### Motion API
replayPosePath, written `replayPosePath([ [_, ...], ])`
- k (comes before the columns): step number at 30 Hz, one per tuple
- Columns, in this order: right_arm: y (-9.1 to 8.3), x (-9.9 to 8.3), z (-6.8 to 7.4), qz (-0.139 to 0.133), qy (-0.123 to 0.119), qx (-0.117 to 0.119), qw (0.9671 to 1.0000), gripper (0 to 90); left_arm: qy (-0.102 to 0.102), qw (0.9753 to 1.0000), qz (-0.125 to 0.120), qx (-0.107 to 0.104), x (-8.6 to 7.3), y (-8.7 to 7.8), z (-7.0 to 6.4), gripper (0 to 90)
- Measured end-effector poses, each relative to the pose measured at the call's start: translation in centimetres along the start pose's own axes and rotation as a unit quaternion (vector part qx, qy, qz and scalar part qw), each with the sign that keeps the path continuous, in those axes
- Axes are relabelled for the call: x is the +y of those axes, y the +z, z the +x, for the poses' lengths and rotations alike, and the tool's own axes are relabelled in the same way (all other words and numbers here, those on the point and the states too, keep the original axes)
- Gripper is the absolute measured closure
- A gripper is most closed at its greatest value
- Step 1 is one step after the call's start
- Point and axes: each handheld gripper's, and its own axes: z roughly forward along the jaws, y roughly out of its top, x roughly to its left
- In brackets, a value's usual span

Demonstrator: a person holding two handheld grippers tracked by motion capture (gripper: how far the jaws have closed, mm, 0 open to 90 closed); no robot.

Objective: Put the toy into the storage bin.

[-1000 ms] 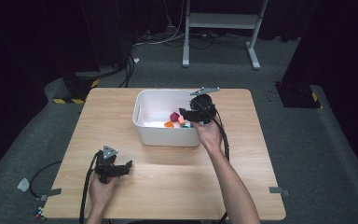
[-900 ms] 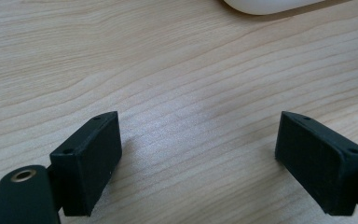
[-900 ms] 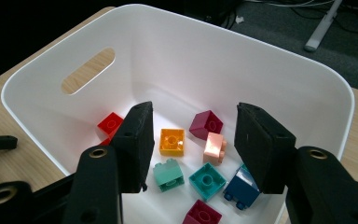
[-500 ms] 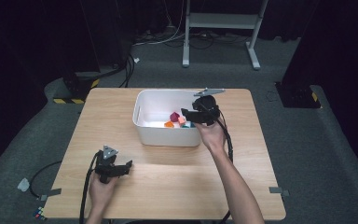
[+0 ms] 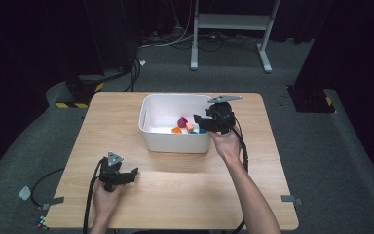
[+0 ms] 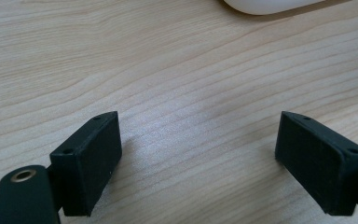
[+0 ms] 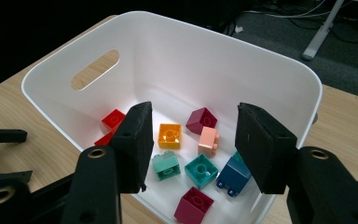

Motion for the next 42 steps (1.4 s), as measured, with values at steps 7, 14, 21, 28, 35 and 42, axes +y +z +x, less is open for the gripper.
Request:
replayPosePath([
  [7,-0.7,-0.4,-0.1,-0.009,0.000,0.003,1.0000,46.6,0.000,1.0000,0.000,0.000,0.0,0.0,0.0,14.6],
  [14,-1.5,-0.8,-0.4,-0.015,0.003,0.003,0.9999,46.6,0.000,1.0000,0.000,0.000,0.0,0.0,0.0,14.6],
  [21,-2.3,-1.5,-0.5,-0.021,0.004,0.006,0.9998,46.5,0.001,1.0000,0.001,0.000,0.0,0.0,0.0,14.6],
  [28,-3.3,-2.1,-0.7,-0.028,0.007,0.007,0.9996,46.5,0.001,1.0000,0.001,0.000,0.0,0.0,0.0,14.6],
  [35,-4.1,-2.9,-0.9,-0.033,0.009,0.007,0.9994,46.5,0.001,1.0000,0.001,0.000,0.0,0.0,0.0,14.6],
  [42,-4.9,-3.6,-1.1,-0.037,0.014,0.007,0.9992,46.5,0.001,1.0000,0.001,0.000,0.0,0.0,0.0,14.6],
])
